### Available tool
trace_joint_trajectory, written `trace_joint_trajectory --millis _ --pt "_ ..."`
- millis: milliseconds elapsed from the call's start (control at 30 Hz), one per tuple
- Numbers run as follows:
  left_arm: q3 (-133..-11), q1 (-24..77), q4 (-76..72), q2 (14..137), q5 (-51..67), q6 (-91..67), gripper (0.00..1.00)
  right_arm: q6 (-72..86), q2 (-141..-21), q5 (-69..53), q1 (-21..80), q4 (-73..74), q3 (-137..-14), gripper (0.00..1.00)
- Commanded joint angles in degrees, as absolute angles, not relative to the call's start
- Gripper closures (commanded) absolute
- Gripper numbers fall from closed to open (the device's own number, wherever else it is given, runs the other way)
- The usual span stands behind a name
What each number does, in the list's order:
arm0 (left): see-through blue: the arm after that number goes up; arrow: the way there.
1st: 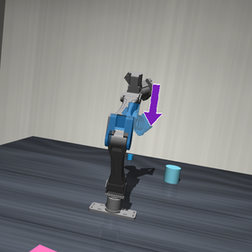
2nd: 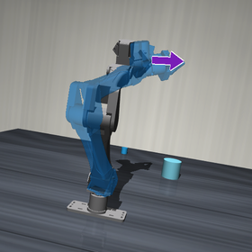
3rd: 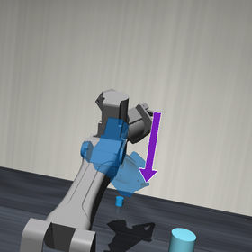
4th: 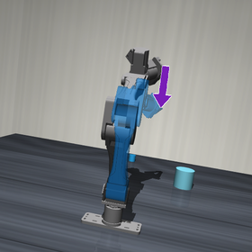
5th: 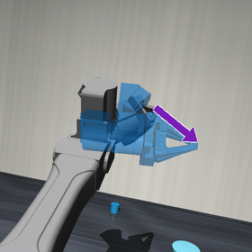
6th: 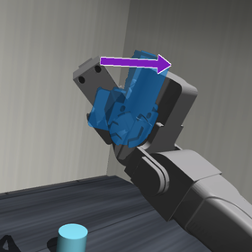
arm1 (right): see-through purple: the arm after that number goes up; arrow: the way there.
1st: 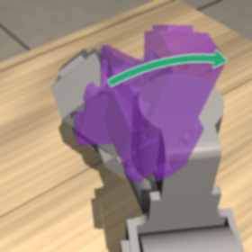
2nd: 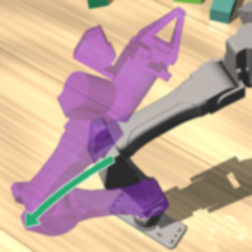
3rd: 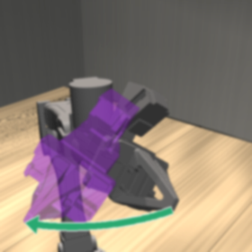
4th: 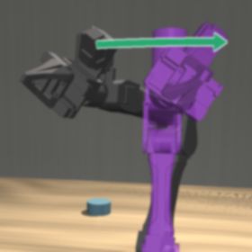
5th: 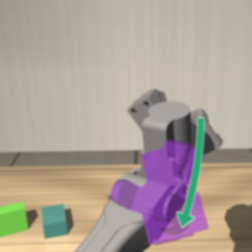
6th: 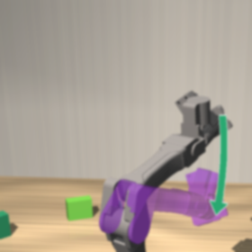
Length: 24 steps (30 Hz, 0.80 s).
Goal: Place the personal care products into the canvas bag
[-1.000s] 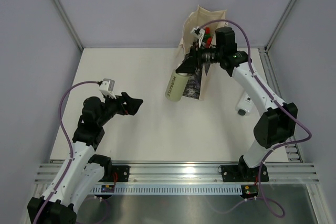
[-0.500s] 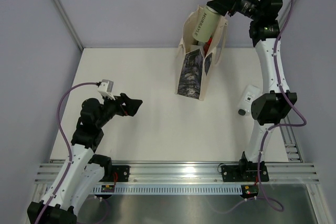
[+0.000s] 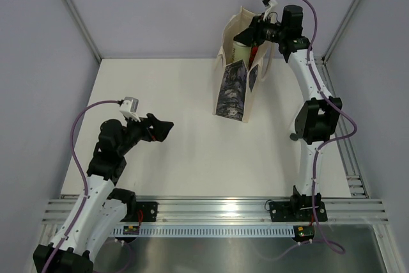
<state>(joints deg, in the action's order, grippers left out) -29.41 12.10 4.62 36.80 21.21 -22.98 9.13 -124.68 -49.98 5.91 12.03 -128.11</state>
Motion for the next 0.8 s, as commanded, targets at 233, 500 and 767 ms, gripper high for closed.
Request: trace_joint_trajectory --millis 233,500,767 --pt "-29.79 12.22 2.28 38.14 21.1 -22.06 0.01 -12.74 -114.97 -46.59 6.95 26.71 -129.64 0.15" --pt "-31.38 12.22 7.55 37.71 17.85 -18.19 0.01 -5.74 -102.95 -34.92 0.63 32.69 -122.8 0.01" --pt "-28.39 12.04 8.27 34.54 8.88 -20.65 0.01 13.86 -92.82 -17.31 -17.47 45.6 -94.51 0.02"
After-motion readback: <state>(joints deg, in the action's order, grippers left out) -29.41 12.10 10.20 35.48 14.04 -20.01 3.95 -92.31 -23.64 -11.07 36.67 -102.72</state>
